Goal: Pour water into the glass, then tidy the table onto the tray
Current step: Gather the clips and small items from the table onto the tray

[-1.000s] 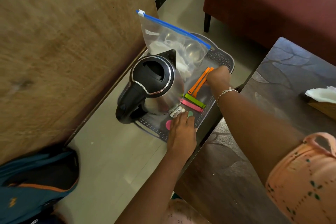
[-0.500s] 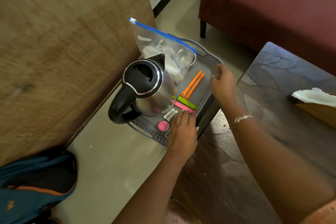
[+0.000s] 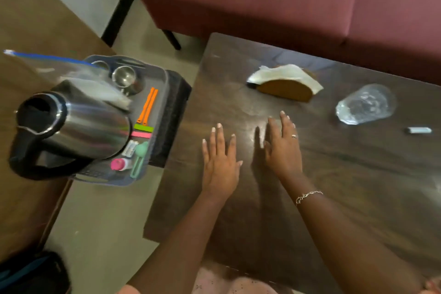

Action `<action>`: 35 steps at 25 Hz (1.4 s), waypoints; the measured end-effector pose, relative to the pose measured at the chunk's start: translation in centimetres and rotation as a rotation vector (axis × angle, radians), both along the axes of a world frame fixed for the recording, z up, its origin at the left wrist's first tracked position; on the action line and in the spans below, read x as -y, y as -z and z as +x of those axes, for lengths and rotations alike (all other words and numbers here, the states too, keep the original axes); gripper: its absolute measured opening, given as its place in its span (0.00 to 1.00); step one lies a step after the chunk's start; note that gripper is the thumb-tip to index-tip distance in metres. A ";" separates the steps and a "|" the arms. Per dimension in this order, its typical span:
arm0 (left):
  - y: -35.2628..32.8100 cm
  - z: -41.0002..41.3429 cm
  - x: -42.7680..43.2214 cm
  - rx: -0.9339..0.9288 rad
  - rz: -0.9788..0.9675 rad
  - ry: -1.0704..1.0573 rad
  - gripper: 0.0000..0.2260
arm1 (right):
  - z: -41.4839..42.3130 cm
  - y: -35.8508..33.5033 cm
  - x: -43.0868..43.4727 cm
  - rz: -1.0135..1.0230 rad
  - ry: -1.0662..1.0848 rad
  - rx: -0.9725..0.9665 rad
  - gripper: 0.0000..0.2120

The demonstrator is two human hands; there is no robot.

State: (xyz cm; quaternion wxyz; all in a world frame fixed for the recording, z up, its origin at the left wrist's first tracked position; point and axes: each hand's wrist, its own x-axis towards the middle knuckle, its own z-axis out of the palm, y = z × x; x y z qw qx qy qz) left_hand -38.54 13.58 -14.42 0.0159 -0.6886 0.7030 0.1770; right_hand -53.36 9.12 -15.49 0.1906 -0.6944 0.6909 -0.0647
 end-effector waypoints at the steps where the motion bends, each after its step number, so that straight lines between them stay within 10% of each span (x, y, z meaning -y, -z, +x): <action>1: 0.1 -2.3 -0.2 -0.003 0.010 0.035 0.31 | -2.6 -0.2 -0.7 0.000 0.005 -0.044 0.27; 17: 1.3 -32.1 1.0 -0.065 0.060 0.744 0.22 | -38.2 -0.8 -16.9 0.114 0.664 -0.173 0.18; 35: 3.9 -47.0 10.6 -0.061 -0.028 0.533 0.10 | -43.0 1.9 -19.7 0.006 0.624 -0.114 0.05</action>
